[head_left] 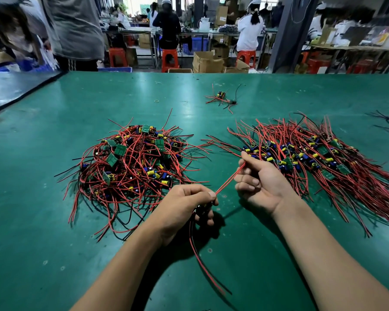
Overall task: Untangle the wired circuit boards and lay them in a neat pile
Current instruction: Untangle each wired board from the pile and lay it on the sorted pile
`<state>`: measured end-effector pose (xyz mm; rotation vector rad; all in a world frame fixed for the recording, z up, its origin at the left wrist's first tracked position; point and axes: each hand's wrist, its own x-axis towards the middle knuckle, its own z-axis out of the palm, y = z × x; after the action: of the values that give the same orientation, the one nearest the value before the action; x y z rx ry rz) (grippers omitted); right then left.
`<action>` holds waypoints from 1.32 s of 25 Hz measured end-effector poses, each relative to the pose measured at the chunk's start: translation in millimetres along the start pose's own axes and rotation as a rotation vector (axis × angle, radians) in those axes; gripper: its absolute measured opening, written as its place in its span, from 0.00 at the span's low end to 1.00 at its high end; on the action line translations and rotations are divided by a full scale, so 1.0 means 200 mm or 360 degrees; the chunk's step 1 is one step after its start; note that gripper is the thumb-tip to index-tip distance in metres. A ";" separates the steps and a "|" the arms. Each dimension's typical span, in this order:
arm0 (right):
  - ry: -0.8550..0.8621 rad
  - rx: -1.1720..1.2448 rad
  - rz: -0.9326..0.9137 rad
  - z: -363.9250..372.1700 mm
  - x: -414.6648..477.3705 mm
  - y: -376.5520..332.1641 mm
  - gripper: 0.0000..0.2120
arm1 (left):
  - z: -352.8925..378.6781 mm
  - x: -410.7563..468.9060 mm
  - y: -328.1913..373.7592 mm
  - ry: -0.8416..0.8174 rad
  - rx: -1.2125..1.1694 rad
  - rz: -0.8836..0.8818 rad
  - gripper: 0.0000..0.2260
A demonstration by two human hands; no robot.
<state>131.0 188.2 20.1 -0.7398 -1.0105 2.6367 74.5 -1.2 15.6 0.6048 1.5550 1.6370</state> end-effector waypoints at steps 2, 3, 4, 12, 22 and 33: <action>0.0106 -0.0212 -0.0156 0.00 0.00 0.00 0.15 | 0.00 0.00 0.00 0.0025 0.0005 0.0004 0.10; 0.0130 -0.0244 -0.0191 -0.01 0.01 0.00 0.15 | 0.00 0.00 0.00 0.0036 0.0007 0.0006 0.10; 0.0116 -0.0186 -0.0147 -0.01 0.01 0.00 0.14 | 0.00 0.00 0.00 0.0039 0.0015 0.0005 0.10; 0.0160 -0.0273 -0.0194 0.00 0.00 0.01 0.20 | 0.01 0.00 0.01 0.0139 -0.0093 -0.0050 0.09; -0.0031 -0.1121 -0.0490 -0.01 -0.01 0.09 0.07 | -0.06 0.01 0.05 0.0052 -0.0619 -0.0020 0.11; -0.0555 -0.1126 -0.0367 0.09 -0.08 0.22 0.14 | -0.05 0.02 0.05 0.0399 -0.0538 0.0246 0.10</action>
<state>133.3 139.3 8.3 -0.2373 -2.0346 2.2278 62.5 -4.1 23.3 0.3545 1.3809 2.1028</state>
